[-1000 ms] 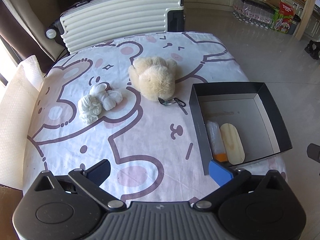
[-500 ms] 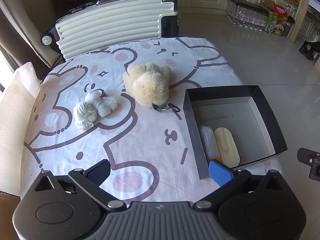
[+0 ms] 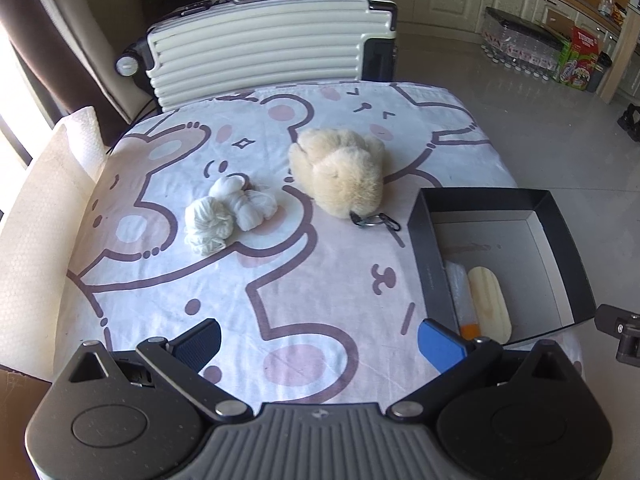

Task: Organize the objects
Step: 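Raise both tools out of the black box and move back over the bed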

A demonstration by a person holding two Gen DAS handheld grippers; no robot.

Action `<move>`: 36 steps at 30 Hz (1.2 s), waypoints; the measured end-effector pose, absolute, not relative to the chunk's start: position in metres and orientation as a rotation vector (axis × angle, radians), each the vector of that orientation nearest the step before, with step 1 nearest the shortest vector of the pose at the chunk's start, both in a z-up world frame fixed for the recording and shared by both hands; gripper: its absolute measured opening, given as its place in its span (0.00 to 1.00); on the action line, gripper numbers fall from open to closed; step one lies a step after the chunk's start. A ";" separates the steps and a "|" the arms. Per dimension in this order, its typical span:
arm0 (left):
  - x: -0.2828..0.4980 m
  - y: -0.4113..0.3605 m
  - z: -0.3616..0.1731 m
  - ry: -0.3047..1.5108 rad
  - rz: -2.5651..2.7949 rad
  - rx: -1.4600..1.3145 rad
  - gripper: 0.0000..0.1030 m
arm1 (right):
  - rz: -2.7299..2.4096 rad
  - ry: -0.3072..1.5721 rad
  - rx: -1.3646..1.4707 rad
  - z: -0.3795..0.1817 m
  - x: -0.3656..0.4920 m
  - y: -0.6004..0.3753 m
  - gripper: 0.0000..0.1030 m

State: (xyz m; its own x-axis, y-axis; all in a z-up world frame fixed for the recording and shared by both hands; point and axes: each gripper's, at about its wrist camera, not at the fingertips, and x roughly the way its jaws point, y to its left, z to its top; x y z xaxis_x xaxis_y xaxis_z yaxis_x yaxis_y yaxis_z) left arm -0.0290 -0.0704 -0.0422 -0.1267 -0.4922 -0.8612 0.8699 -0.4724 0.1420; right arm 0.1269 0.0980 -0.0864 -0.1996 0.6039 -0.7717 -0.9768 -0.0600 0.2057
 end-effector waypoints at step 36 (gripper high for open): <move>0.075 -0.109 -0.016 0.482 -1.697 1.045 1.00 | 1.734 0.814 -0.523 -0.044 0.026 0.100 1.00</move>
